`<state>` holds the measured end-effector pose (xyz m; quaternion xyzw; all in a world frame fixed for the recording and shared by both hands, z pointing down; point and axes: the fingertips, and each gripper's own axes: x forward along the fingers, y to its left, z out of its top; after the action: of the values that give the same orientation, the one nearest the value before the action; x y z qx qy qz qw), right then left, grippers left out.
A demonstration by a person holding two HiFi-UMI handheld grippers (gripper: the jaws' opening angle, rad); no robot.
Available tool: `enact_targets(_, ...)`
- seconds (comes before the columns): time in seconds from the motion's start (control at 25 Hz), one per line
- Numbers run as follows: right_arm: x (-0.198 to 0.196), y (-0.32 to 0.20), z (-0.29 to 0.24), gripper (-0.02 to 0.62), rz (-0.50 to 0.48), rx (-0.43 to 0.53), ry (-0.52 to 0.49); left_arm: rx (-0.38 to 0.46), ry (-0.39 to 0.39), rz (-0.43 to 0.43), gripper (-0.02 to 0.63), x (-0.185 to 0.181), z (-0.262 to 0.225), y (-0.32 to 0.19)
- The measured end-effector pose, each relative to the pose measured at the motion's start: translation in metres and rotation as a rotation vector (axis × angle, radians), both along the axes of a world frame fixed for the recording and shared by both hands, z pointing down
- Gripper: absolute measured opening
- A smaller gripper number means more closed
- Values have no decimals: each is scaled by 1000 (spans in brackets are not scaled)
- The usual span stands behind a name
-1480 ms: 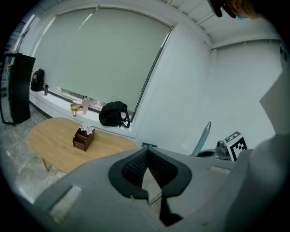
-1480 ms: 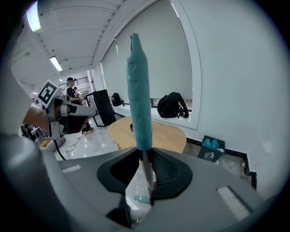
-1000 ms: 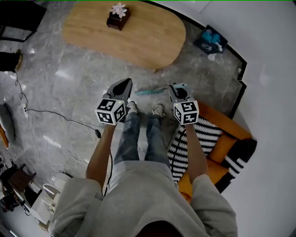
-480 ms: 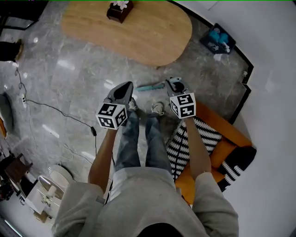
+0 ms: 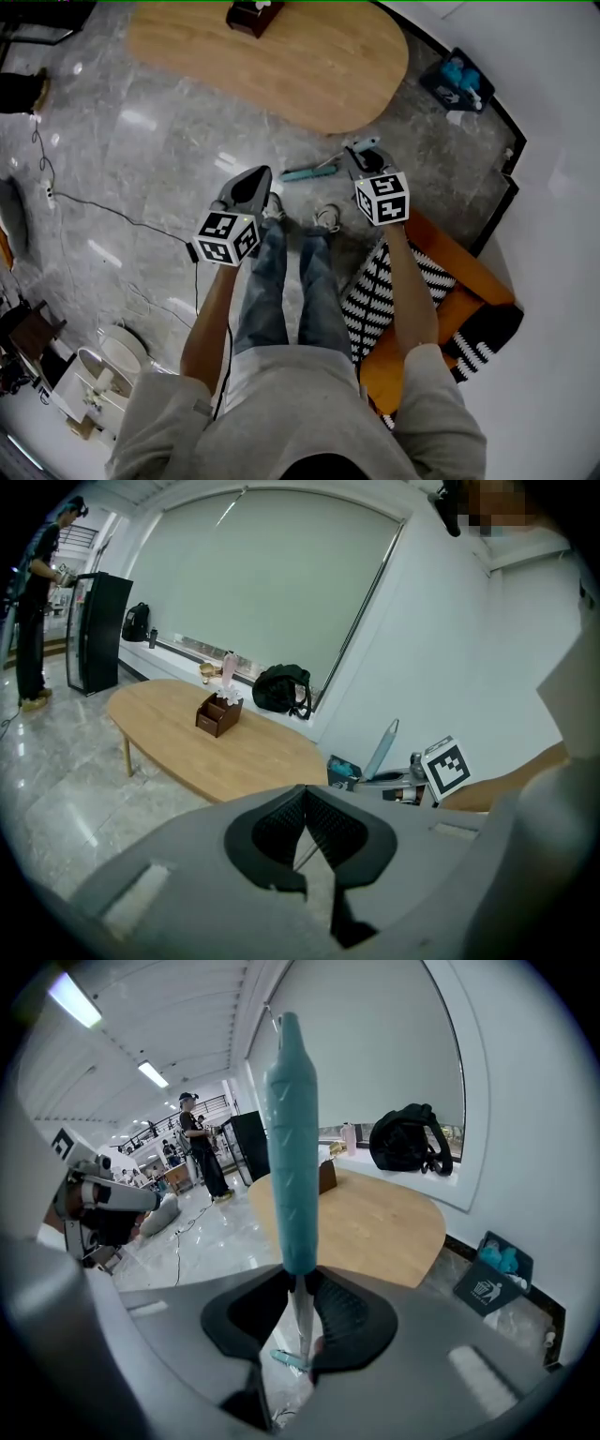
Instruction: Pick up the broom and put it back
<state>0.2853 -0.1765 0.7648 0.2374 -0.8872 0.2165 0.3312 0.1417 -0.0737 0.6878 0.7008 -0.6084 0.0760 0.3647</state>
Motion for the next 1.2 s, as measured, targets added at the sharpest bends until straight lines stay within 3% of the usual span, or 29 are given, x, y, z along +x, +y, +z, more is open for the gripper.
enact_targets(0.56,-10,-53,26,87,-5,-5,-53,-5,2,-35,3,-17,24,3)
enact_targets(1.2,-18,-82,37,92,-33,22,-88,-8,2,-27,3,-5,41,-4)
